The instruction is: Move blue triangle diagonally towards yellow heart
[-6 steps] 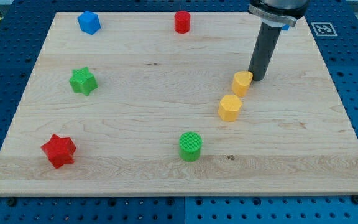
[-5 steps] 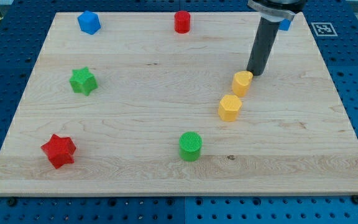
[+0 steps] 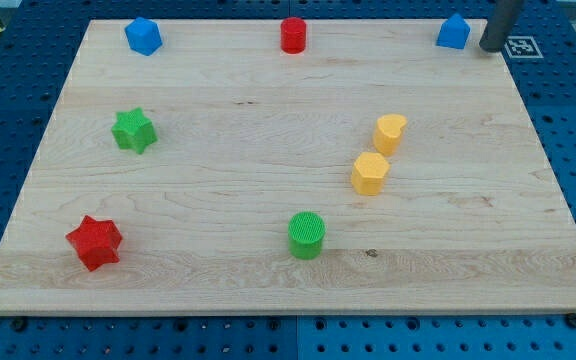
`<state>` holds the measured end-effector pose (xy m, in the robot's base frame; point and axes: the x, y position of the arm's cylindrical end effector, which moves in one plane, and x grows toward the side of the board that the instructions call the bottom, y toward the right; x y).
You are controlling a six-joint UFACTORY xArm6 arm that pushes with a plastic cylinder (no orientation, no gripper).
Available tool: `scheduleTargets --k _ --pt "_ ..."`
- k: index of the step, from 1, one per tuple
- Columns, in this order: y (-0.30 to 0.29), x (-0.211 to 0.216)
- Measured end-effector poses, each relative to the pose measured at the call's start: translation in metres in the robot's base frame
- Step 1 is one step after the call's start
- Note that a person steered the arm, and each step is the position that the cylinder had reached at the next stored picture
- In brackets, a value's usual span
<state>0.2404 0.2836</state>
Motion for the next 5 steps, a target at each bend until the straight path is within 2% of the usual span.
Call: scheduleTargets --k 1,2,3,5 --pt "-0.010 -0.031" --pt "-0.051 -0.039" --pt "-0.060 -0.039" --pt "-0.013 -0.037"
